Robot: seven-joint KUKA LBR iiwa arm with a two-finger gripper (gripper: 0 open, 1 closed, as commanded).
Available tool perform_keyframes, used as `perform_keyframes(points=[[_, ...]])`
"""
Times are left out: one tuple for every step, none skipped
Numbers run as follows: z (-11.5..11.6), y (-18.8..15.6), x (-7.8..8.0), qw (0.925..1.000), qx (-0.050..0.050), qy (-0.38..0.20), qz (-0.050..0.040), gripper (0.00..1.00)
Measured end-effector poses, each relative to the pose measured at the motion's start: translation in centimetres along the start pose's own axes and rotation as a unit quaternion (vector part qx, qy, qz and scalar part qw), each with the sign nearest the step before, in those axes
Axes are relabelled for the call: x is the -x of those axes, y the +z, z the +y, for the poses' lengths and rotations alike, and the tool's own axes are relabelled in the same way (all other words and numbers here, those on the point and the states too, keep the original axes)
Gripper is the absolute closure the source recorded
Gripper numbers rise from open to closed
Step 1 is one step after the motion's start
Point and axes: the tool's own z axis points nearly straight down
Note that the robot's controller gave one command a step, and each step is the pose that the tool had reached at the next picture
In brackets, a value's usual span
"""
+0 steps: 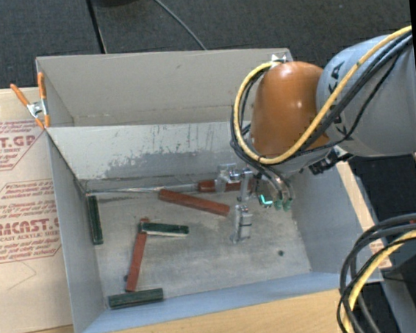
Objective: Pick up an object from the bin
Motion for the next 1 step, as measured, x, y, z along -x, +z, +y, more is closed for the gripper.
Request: perform_keyframes(points=[[0.00, -0.40, 0.19, 1.0000, 0.000, 0.000, -0.0038, 0.00]])
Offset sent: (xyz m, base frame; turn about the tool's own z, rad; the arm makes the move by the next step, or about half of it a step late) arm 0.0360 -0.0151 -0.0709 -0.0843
